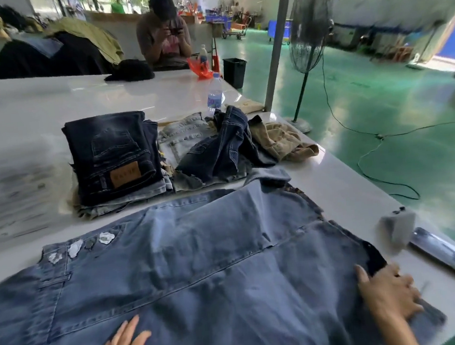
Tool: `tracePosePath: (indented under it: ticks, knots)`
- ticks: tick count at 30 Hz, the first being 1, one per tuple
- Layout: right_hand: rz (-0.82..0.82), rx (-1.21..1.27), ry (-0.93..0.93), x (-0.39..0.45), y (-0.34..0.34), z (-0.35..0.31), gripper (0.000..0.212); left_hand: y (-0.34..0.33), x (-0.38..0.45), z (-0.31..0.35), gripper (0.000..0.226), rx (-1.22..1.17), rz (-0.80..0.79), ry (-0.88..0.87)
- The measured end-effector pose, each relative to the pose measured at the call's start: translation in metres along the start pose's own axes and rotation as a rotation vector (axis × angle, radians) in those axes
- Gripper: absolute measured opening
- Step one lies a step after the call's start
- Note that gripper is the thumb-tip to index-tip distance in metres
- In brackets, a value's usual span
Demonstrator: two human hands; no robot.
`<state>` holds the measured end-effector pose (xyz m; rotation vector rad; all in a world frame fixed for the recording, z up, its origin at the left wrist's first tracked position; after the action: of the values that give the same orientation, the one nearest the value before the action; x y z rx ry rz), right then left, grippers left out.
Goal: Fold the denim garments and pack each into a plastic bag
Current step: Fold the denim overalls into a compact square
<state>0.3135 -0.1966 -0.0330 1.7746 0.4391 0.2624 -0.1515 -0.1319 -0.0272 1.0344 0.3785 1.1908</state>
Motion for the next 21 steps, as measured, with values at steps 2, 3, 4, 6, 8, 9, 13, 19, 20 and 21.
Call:
tracePosePath:
  ticks: [2,3,4,6,8,9,13,19,20,21]
  knots:
    - [-0.053,-0.003,-0.067,0.002,0.007,0.022,0.075,0.005,-0.005,-0.001,0.02,0.019,0.232,0.058]
    - [-0.066,-0.002,-0.066,0.002,0.013,0.025,0.071,0.007,-0.008,0.0,0.021,0.061,0.333,0.099]
    - [-0.093,-0.001,-0.03,0.002,0.014,0.026,0.06,0.008,-0.009,-0.003,0.022,0.07,0.354,0.109]
    - [-0.099,0.001,0.047,0.0,0.021,0.033,0.036,0.008,-0.013,-0.001,0.024,0.094,0.378,0.069]
    - [0.001,-0.013,0.027,0.003,0.038,0.047,0.027,0.003,-0.013,0.009,0.028,0.117,0.311,-0.038]
    - [0.026,-0.041,-0.031,0.003,0.044,0.055,0.027,-0.002,-0.016,0.013,0.03,0.156,0.277,-0.076]
    - [0.01,-0.103,0.009,-0.01,0.04,0.028,0.04,-0.02,-0.019,0.014,0.051,0.286,0.052,-0.128]
    - [-0.136,-0.125,0.896,-0.113,-0.034,-0.16,0.058,-0.021,-0.027,-0.005,0.052,0.35,0.001,0.004]
    - [-0.188,-0.146,0.97,-0.131,-0.052,-0.177,0.058,-0.015,-0.031,-0.012,0.048,0.38,0.035,0.048]
    - [-0.249,-0.171,1.008,-0.144,-0.069,-0.188,0.058,-0.008,-0.033,-0.023,0.05,0.403,0.097,0.113]
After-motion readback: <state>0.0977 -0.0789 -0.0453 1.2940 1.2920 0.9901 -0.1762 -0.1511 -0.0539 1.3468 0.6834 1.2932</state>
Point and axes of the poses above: each hand's wrist, its own x-axis towards the middle knuckle, its own y-axis out of the back of the hand, z = x × y, the point moved 7 cm from there along x, towards the middle knuckle, and after that the axes turned 6 degrees about y, right-handed, at the moved point
